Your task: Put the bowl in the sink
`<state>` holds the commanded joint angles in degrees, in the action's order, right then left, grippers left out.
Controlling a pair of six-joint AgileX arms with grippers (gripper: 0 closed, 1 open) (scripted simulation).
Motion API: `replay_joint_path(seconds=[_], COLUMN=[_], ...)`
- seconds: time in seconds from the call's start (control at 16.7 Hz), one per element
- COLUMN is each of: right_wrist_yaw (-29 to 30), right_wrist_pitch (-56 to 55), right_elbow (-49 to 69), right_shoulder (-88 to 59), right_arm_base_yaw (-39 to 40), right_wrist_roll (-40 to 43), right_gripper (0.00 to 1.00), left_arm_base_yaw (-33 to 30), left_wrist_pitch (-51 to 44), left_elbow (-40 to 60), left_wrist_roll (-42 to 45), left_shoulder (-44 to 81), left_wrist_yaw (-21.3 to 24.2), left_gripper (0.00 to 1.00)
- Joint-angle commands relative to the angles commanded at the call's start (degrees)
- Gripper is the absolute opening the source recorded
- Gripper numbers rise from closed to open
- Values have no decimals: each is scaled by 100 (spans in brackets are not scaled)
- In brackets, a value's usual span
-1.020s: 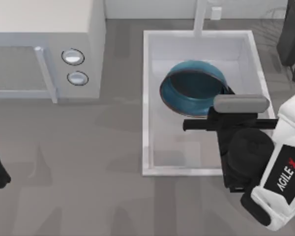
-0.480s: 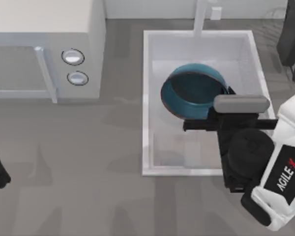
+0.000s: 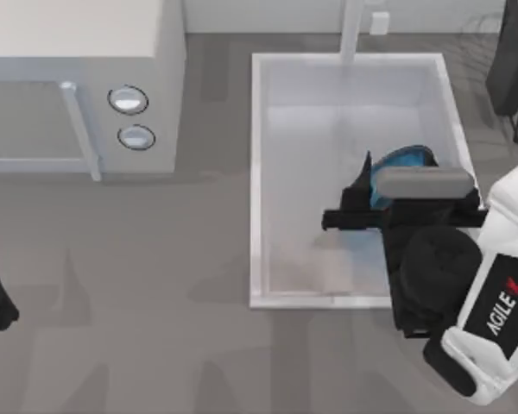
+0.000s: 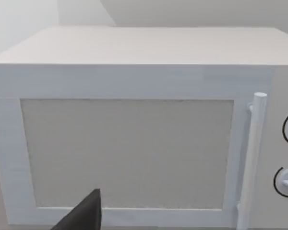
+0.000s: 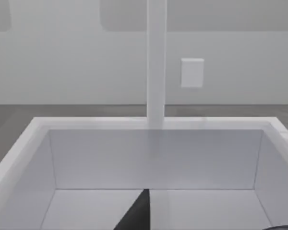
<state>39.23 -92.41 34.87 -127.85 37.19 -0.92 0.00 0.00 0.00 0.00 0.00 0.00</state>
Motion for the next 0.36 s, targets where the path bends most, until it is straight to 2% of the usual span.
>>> replay_joint_path(seconds=[0.36], right_wrist_yaw=[0], right_wrist_pitch=[0], right_elbow=[0], right_shoulder=[0], right_arm_base_yaw=[0], right_wrist_roll=[0], right_gripper=[100], left_arm_base_yaw=[0], left_wrist_pitch=[0], left_elbow=[0], left_wrist_roll=[0], left_shoulder=[0], left_wrist_yaw=[0], left_gripper=[100])
